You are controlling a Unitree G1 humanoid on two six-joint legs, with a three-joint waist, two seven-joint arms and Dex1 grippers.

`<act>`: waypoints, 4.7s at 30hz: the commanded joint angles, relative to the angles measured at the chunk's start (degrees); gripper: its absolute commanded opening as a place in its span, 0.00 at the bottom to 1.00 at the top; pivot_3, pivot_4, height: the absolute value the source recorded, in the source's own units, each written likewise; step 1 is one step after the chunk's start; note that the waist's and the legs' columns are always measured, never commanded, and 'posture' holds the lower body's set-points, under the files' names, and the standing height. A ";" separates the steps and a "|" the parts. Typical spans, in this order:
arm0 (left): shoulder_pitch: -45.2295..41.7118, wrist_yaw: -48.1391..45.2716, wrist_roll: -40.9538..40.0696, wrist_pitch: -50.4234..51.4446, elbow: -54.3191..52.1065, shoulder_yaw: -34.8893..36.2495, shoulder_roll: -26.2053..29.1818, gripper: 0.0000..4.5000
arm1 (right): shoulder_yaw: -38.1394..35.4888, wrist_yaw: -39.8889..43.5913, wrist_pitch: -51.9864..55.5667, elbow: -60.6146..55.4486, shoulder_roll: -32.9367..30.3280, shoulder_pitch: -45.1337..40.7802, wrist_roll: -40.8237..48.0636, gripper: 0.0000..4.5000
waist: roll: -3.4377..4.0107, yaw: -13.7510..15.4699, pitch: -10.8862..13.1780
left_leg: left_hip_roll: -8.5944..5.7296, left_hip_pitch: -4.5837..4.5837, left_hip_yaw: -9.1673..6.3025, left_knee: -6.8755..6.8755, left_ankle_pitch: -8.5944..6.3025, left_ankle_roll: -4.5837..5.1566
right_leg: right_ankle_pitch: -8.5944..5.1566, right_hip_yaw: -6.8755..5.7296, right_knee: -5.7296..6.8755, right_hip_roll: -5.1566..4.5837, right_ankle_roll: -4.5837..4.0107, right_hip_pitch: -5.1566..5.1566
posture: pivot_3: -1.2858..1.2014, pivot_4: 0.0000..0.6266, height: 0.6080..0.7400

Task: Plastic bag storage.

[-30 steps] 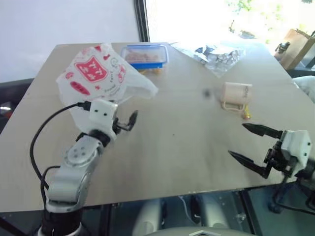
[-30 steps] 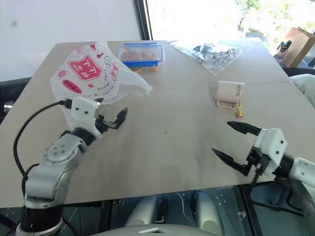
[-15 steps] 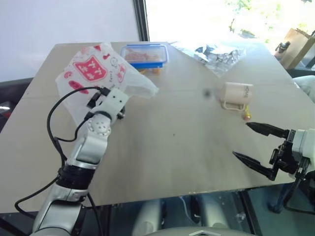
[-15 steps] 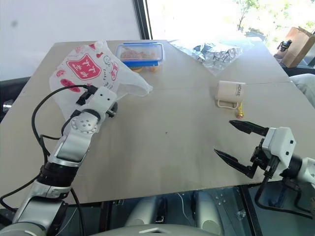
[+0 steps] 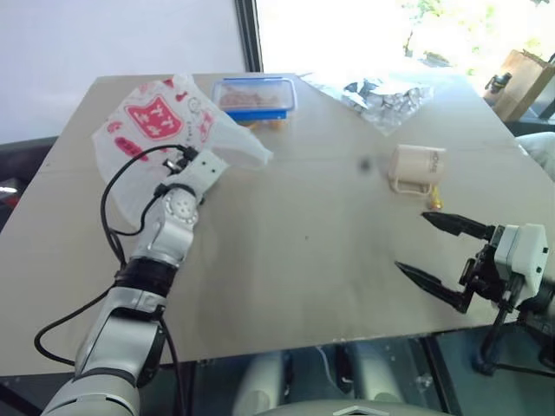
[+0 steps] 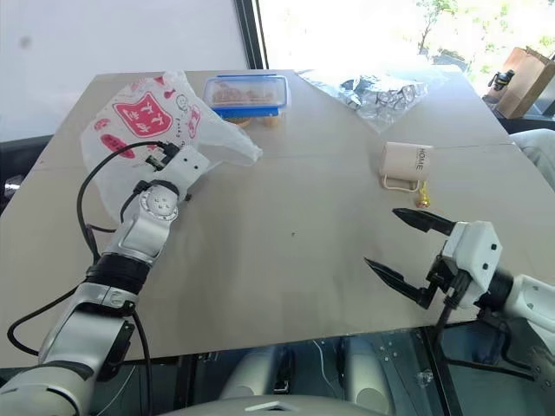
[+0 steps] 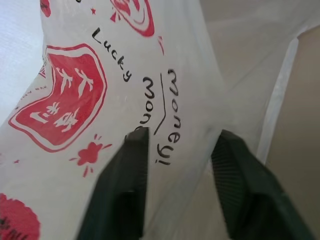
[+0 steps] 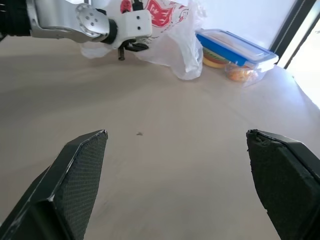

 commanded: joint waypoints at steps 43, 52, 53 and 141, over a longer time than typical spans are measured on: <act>-6.96 -12.04 -7.96 23.61 -34.81 11.94 -6.58 0.00 | 5.90 -22.30 19.86 20.88 10.62 -18.42 -17.93 0.16 | -0.07 -0.01 -0.07 | -0.05 -0.07 -0.07 -0.06 0.04 -0.06 | 0.02 -0.02 0.05 0.07 -0.01 -0.04 | 0.52 0.24 1.00; -5.21 -20.72 -15.76 27.30 -44.23 9.11 -7.25 0.00 | 12.72 -11.30 25.48 4.46 6.95 -17.48 -3.65 0.16 | -0.10 -1.40 -0.07 | -0.04 0.02 0.00 0.00 -0.12 0.21 | 0.01 0.06 0.04 0.09 0.02 0.00 | 0.52 0.24 1.00; -5.16 -20.86 -16.53 28.38 -45.29 9.19 -7.73 0.00 | 14.99 -12.57 25.70 6.08 8.45 -20.11 -4.60 0.16 | -0.10 -1.54 -0.07 | -0.03 0.09 0.00 0.02 -0.11 0.20 | 0.01 0.07 0.09 0.12 0.02 0.06 | 0.52 0.24 1.00; 1.47 -12.05 -26.50 35.90 -54.81 15.58 -6.17 0.00 | 33.25 4.29 3.17 39.67 17.89 -49.53 -30.86 0.01 | 0.01 -1.81 0.03 | -0.05 0.07 -0.42 -0.17 0.29 -0.49 | -0.08 -0.11 0.52 0.13 -0.20 -0.16 | 0.52 0.24 1.00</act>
